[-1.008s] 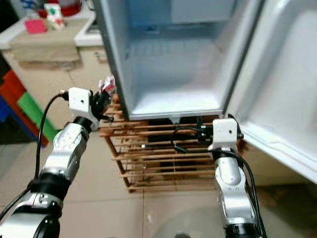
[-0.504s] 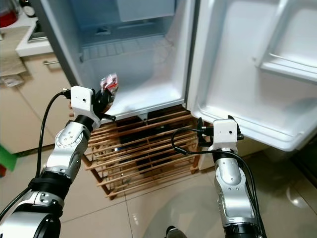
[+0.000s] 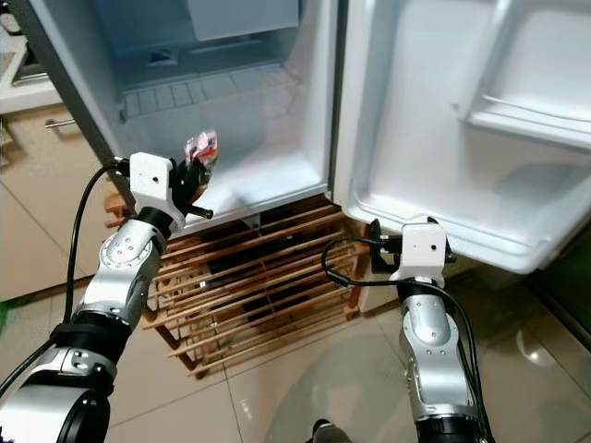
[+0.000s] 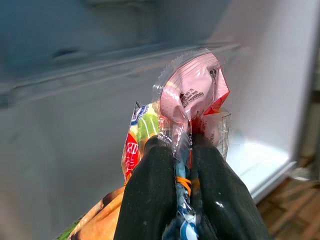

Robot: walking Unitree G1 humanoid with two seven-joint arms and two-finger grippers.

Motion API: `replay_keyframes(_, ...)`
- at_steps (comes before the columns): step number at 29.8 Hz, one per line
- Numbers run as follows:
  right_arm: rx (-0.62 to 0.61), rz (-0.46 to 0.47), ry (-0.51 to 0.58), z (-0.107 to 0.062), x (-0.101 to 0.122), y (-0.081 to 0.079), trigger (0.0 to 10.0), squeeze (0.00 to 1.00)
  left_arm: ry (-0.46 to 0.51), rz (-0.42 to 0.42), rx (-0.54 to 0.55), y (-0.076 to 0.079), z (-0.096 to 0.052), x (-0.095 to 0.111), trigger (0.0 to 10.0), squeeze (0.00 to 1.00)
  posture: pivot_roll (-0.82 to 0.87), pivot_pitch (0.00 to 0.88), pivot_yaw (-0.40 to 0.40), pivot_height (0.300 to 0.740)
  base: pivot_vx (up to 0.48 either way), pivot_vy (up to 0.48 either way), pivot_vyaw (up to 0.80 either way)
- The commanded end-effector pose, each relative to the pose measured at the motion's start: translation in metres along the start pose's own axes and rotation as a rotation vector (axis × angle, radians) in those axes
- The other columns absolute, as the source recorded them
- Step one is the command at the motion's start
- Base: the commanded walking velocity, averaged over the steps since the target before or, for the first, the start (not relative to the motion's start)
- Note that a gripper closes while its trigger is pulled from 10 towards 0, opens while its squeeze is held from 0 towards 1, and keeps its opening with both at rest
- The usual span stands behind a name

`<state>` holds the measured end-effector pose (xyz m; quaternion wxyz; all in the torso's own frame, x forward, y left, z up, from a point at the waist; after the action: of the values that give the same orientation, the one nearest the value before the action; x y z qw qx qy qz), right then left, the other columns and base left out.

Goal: Restocking fridge

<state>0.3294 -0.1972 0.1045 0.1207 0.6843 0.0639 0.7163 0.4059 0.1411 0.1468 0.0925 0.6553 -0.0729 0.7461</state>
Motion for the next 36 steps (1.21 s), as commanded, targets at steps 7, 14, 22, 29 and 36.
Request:
replay_keyframes(7, 0.01, 0.008, 0.006, 0.003, 0.0, -0.003, 10.0, 0.0, 0.054, 0.055, -0.021, 0.002, 0.006, 0.015, 10.0, 0.0, -0.09, 0.0, 0.092, 0.74, 0.48, 0.0, 0.0)
replay_keyframes(14, 0.037, -0.007, 0.018, 0.001, -0.001, -0.008, 10.0, 0.0, 0.059, 0.07, -0.016, 0.001, 0.009, 0.018, 10.0, 0.0, -0.09, 0.0, 0.094, 0.74, 0.234, 0.0, 0.0)
replay_keyframes(22, 0.051, -0.003, 0.016, 0.002, -0.002, -0.011, 10.0, 0.0, 0.063, 0.093, 0.0, -0.004, 0.012, 0.021, 10.0, 0.0, -0.09, 0.0, 0.094, 0.74, 0.0, 0.0, 0.0)
replay_keyframes(29, 0.06, 0.0, 0.022, 0.003, -0.002, -0.012, 10.0, 0.0, 0.072, 0.108, -0.03, 0.002, 0.013, 0.021, 10.0, 0.0, -0.09, 0.0, 0.093, 0.74, 0.0, 0.0, 0.0)
replay_keyframes(36, 0.119, -0.016, 0.016, -0.001, -0.004, -0.019, 10.0, 0.0, 0.057, 0.089, -0.023, 0.003, 0.015, 0.019, 10.0, 0.0, -0.09, 0.0, 0.093, 0.74, 0.0, 0.0, 0.0)
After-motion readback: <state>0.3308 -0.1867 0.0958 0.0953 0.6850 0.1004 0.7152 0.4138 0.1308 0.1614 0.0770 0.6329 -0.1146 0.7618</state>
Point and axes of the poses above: a point about 5 cm out from each wrist's last joint towards the gripper, its own z axis pointing out of the wrist towards the gripper, its own x axis along the axis of the wrist's last joint, y = z × x, the point moved 5 cm from there along z, pointing out of the wrist towards the gripper, and after that the axes turned 7 degrees about -z, right-handed, at the moved point
